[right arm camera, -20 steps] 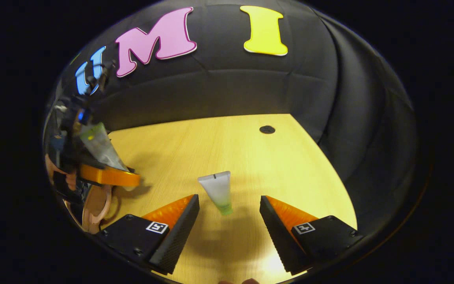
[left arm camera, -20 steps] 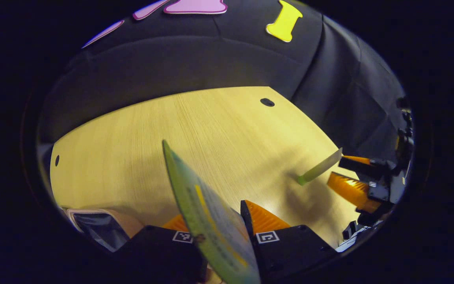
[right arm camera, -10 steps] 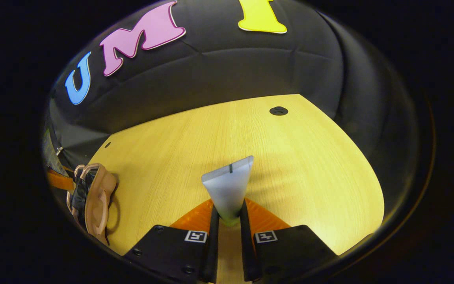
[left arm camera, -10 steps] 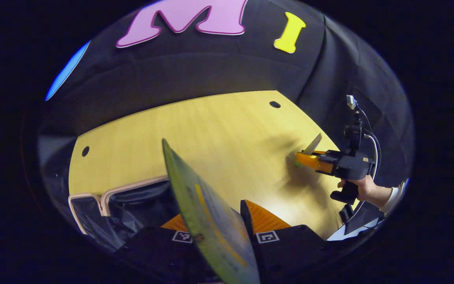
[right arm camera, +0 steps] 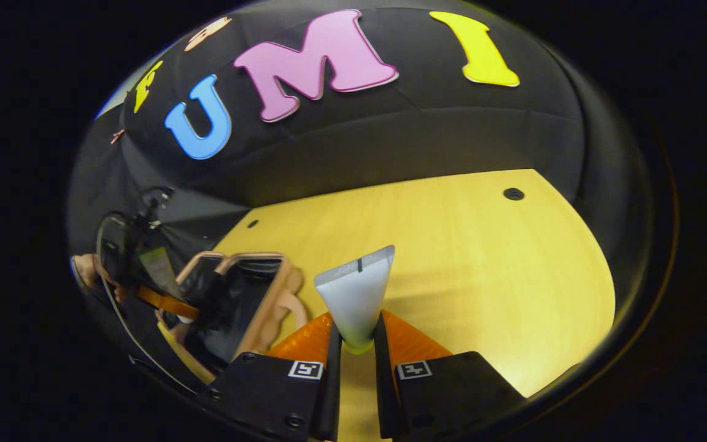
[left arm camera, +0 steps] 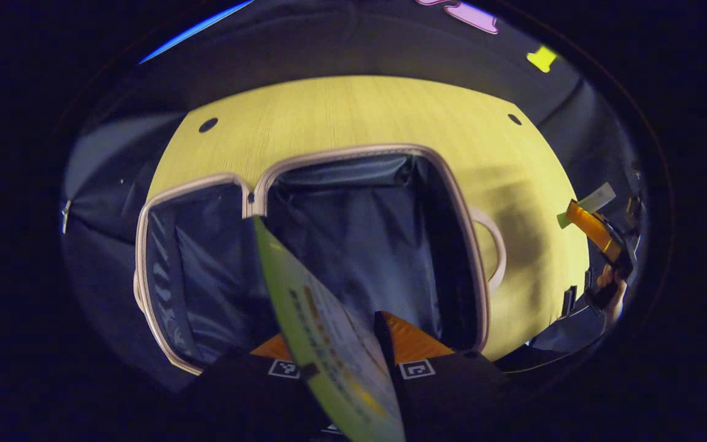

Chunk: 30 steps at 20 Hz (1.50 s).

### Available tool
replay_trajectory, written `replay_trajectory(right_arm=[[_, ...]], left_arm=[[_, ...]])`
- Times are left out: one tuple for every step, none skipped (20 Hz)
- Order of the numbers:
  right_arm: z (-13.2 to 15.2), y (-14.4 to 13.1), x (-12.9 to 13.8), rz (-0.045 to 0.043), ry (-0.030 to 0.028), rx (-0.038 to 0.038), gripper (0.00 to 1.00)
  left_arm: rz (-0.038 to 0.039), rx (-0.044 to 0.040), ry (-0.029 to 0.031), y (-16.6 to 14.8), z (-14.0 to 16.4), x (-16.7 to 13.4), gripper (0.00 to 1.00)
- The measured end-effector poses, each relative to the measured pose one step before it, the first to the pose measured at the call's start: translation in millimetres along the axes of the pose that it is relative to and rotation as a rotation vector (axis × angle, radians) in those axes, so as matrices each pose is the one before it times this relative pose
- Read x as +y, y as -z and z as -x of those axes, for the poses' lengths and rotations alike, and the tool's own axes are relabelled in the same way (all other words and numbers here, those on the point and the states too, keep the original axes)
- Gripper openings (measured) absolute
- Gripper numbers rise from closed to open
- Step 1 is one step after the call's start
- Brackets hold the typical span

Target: First open the suitcase, pack the skin care products into it, and then close the suitcase.

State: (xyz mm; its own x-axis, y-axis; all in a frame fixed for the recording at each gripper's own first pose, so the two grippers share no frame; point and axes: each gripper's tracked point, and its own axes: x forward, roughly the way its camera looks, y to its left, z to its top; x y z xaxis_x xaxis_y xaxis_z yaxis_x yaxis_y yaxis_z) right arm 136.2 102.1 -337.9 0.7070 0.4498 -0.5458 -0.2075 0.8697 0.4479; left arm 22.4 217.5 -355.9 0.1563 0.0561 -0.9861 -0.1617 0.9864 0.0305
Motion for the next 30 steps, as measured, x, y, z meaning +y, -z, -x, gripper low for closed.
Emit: replay_trajectory(right_arm=[[3.25, -2.39, 21.68, 0.00931, -0.02999, -0.00004, 0.29], [1.98, -0.37, 20.85, 0.00763, -0.03269, 0.00363, 0.29], [-1.96, 5.03, 18.36, 0.00171, -0.03200, 0.01852, 0.29], [-2.48, 6.16, 19.96, 0.00612, -0.02751, 0.02027, 0.29], [-6.57, 9.90, 19.55, 0.01597, -0.02218, 0.02686, 0.29], [-7.06, 11.40, 16.16, 0.01718, -0.01367, 0.04047, 0.28], [-6.05, 10.65, 9.50, 0.00459, -0.00880, 0.03519, 0.28], [-8.04, 8.90, 12.64, -0.00232, -0.00886, 0.02520, 0.37], [-9.11, 6.63, 10.08, -0.00314, -0.00094, 0.02256, 0.28], [-10.22, 3.40, 7.98, -0.00047, 0.00179, 0.01237, 0.29], [-12.18, 5.02, 6.42, 0.00424, 0.00274, 0.01240, 0.28], [-9.78, 4.79, 5.13, 0.00676, 0.00654, 0.01885, 0.29], [-5.63, 6.84, 3.16, 0.00452, 0.01341, 0.02795, 0.29], [-6.62, 6.81, 2.38, -0.00146, 0.01169, 0.03517, 0.29], [-6.77, 7.88, 1.49, -0.00578, 0.00987, 0.03633, 0.20], [-8.12, 6.95, 1.46, -0.00788, 0.00735, 0.04377, 0.29], [-6.03, 8.16, 1.61, -0.00770, 0.01137, 0.04351, 0.29], [-9.74, 7.18, 2.98, -0.00486, 0.01747, 0.04487, 0.29], [-7.05, 6.51, 1.78, -0.00102, 0.03376, 0.04342, 0.29], [-7.85, 7.07, -4.96, 0.00472, 0.04651, 0.04782, 0.29], [-7.02, 6.84, -1.99, 0.00370, 0.03771, 0.04547, 0.37], [-5.91, 2.99, 0.08, -0.00871, 0.02771, 0.03155, 0.29], [-4.87, 1.21, 2.70, -0.01151, 0.01448, 0.01943, 0.29], [-2.96, -0.34, 1.83, -0.00494, 0.00853, 0.00921, 0.23], [-2.21, 2.99, -0.10, 0.00123, 0.01118, 0.01110, 0.30], [0.27, 1.65, 0.67, -0.00093, 0.00502, 0.00889, 0.31], [1.73, -0.33, 4.22, -0.00568, -0.01390, -0.00409, 0.32], [0.36, -3.12, 0.34, 0.00155, 0.00284, -0.01146, 0.36], [2.84, -0.22, 3.56, -0.00420, -0.01376, -0.00971, 0.28], [5.51, -2.00, 5.58, -0.01141, -0.02175, -0.00777, 0.44]], left_arm=[[-0.00092, 0.02782, 0.00793, 8.17, -5.25, 4.00, 0.39], [0.00736, 0.02412, 0.00389, 8.32, -5.51, 3.20, 0.39], [0.01976, 0.02828, 0.00542, 7.75, -6.42, 1.83, 0.39], [0.02898, 0.03347, 0.00771, 8.83, -5.96, 0.70, 0.40], [0.02621, 0.03231, 0.01360, 6.78, -4.53, 0.67, 0.48], [0.02307, 0.01655, 0.01563, 4.37, -6.25, -0.77, 0.45], [0.00812, 0.00598, 0.00364, 4.03, -6.58, 3.34, 0.46], [-0.00646, 0.00342, -0.00328, 4.17, -3.51, 2.65, 0.47], [-0.01866, -0.01419, 0.00787, -0.12, 1.40, -1.95, 0.50], [-0.01924, -0.02242, 0.01410, -1.68, 2.05, -3.22, 0.51], [-0.02119, -0.02185, 0.01060, -1.53, 4.77, -1.23, 0.58], [-0.02302, -0.02746, 0.00070, -1.00, 5.75, 1.85, 0.65], [-0.02546, -0.03411, -0.00265, -2.52, 6.97, 2.66, 0.69], [-0.01939, -0.03474, -0.00024, -2.34, 9.76, 1.97, 0.72], [-0.01836, -0.03647, 0.00534, -1.97, 9.58, 3.64, 0.71], [-0.01165, -0.03801, 0.00581, -1.80, 10.95, 5.10, 0.73], [-0.00482, -0.03585, 0.00410, -1.70, 12.46, 5.95, 0.75], [0.00431, -0.03422, -0.00550, -2.17, 11.79, 10.56, 0.75], [0.00978, -0.03203, -0.01331, 0.67, 7.38, 15.83, 0.76], [0.01276, -0.02712, -0.02354, -0.14, 8.48, 17.92, 0.76], [0.01586, -0.02550, -0.02763, -0.10, 6.99, 22.03, 0.76], [0.02664, -0.01505, -0.03111, 2.82, 7.66, 23.14, 0.76], [0.03818, -0.00949, -0.02823, 4.73, 8.10, 25.35, 0.76], [0.04549, -0.00373, -0.02628, 4.11, 4.41, 23.31, 0.76], [0.04389, -0.00274, -0.03719, 3.15, 3.28, 19.55, 0.76], [0.02920, 0.00080, -0.04143, 2.95, 3.79, 20.94, 0.76], [0.01267, -0.00842, -0.03347, 2.81, -1.47, 15.90, 0.77], [0.00542, -0.01450, -0.02950, 0.96, -0.49, 12.07, 0.78], [0.01120, -0.01222, -0.02527, 0.07, -4.51, 10.09, 0.80], [0.02907, -0.00889, -0.01865, -0.75, -4.33, 9.79, 0.79]])
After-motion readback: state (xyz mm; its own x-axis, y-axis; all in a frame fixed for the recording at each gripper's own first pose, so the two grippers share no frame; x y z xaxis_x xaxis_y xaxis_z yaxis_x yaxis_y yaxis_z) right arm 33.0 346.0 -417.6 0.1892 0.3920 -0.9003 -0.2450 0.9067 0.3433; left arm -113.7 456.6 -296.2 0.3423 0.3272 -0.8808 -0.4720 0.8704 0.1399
